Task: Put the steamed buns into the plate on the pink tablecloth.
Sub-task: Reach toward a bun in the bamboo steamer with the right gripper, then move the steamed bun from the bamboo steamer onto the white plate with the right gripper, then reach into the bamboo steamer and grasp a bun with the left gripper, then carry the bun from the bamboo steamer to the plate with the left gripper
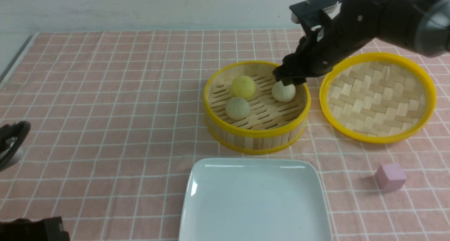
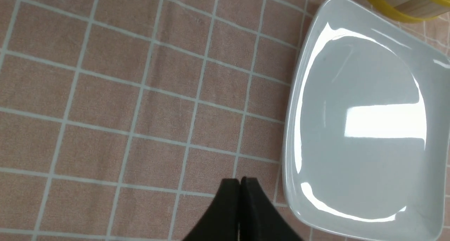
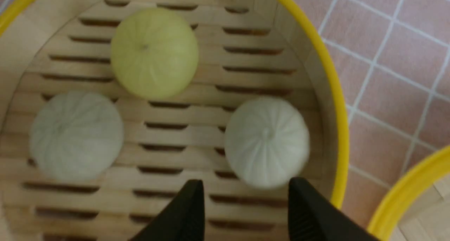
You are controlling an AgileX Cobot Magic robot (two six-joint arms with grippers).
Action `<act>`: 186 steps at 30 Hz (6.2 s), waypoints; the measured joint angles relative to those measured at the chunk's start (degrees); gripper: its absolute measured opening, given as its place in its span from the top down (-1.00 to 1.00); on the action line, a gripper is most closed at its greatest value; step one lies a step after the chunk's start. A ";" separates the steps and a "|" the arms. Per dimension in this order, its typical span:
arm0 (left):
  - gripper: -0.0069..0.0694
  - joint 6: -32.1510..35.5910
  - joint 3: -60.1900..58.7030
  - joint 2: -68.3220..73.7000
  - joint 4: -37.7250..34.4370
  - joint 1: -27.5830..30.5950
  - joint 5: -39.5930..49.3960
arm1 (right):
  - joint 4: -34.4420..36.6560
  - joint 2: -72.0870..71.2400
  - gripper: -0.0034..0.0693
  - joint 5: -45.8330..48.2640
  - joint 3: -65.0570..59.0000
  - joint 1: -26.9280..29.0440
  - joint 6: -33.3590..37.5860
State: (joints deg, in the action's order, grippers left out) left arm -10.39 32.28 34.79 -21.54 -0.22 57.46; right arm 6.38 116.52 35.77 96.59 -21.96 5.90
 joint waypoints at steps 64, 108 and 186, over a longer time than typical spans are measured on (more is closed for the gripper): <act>0.68 0.01 0.00 0.00 -3.20 0.00 -7.28 | 23.68 -33.04 0.85 21.00 -22.72 -2.90 9.95; 0.73 2.69 7.35 10.61 -4.28 0.00 -3.56 | 7.64 -51.02 0.56 29.09 -35.09 -0.75 4.20; -0.16 -18.89 41.68 70.04 21.14 -42.84 -13.56 | 6.69 -78.10 0.87 20.83 -61.20 -0.62 5.43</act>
State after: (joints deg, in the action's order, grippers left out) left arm -29.29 73.97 104.83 -0.40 -43.07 43.90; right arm 13.07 38.42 56.60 35.39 -22.59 11.33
